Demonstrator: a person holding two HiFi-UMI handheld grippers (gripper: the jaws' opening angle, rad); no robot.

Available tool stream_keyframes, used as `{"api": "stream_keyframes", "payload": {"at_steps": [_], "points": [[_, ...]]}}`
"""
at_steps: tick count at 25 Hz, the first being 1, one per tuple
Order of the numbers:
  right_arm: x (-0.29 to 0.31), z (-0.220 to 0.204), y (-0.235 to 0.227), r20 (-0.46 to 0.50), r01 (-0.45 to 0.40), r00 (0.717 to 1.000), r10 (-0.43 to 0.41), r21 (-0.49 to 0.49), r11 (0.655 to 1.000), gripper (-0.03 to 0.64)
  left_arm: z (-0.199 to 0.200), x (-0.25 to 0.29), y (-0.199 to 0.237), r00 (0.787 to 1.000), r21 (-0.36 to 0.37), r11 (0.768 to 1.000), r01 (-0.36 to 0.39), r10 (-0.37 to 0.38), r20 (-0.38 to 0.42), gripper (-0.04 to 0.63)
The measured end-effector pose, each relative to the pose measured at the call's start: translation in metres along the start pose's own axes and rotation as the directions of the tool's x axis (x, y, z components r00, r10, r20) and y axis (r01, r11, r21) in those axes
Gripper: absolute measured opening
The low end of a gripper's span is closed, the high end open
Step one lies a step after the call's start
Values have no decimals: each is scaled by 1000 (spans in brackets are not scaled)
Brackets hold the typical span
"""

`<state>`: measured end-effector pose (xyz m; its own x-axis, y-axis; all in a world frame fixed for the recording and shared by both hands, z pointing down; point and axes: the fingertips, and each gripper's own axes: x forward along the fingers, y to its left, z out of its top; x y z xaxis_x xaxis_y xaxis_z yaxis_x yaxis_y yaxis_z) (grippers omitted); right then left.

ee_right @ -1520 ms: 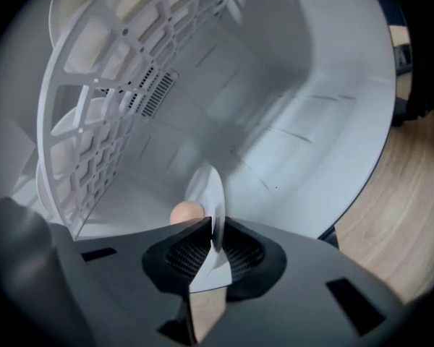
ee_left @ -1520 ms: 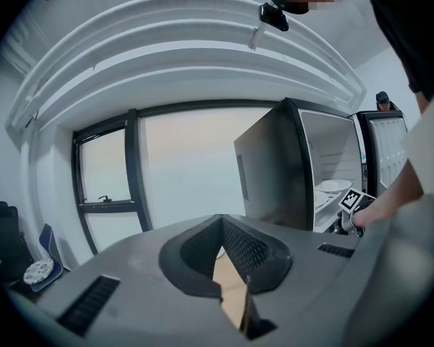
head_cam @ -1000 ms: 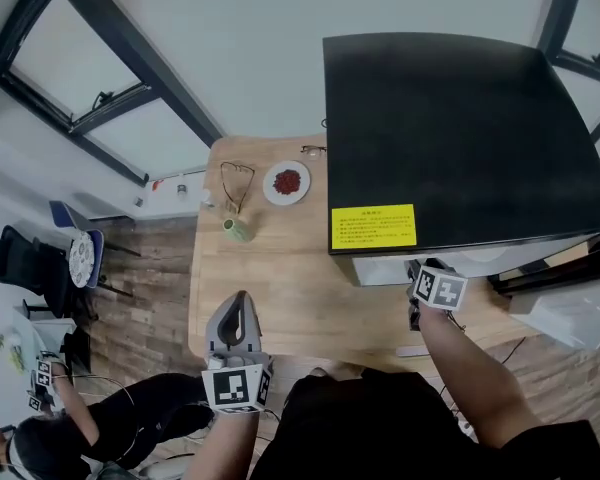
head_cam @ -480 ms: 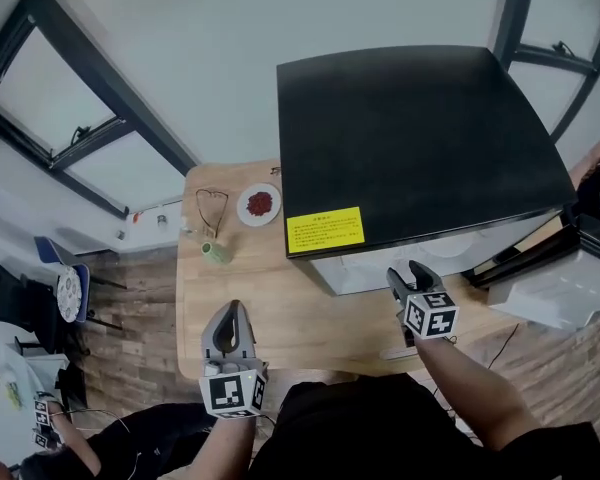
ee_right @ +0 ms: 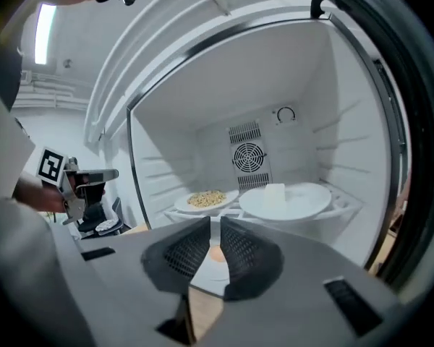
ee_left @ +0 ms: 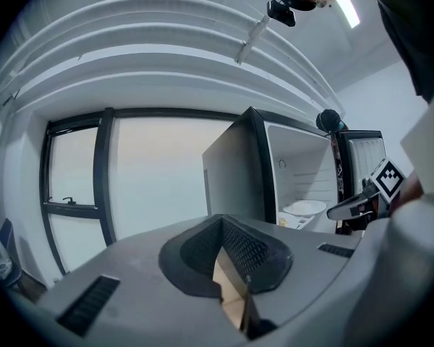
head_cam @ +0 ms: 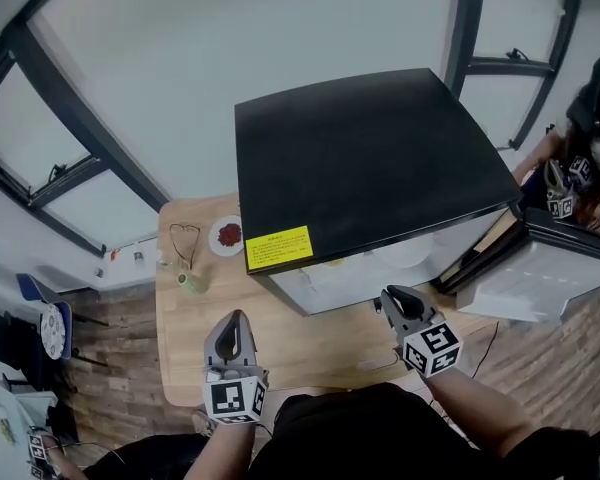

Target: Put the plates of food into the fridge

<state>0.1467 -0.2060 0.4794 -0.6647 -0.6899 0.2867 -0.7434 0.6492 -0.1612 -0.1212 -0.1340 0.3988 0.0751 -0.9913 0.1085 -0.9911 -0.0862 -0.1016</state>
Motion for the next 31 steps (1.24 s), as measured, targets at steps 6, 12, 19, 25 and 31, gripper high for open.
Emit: {"api": "stream_keyframes", "payload": {"at_steps": [6, 12, 19, 25, 31], "points": [[-16, 25, -5, 26, -28, 999, 29, -16, 999, 21, -8, -2, -27, 998, 6, 998, 56, -56, -21, 3], [-26, 24, -15, 26, -12, 1000, 12, -23, 1000, 21, -10, 2, -43, 997, 11, 997, 78, -78, -20, 3], [-24, 26, -17, 33, -26, 999, 26, -12, 1000, 21, -8, 1, -55, 996, 25, 996, 91, -91, -18, 3], [-25, 31, -16, 39, -37, 999, 38, -23, 999, 21, -17, -3, -70, 991, 16, 993, 114, -113, -66, 3], [-24, 31, -20, 35, -40, 999, 41, -31, 999, 21, -6, 1, -74, 993, 7, 993, 114, -114, 3, 3]]}}
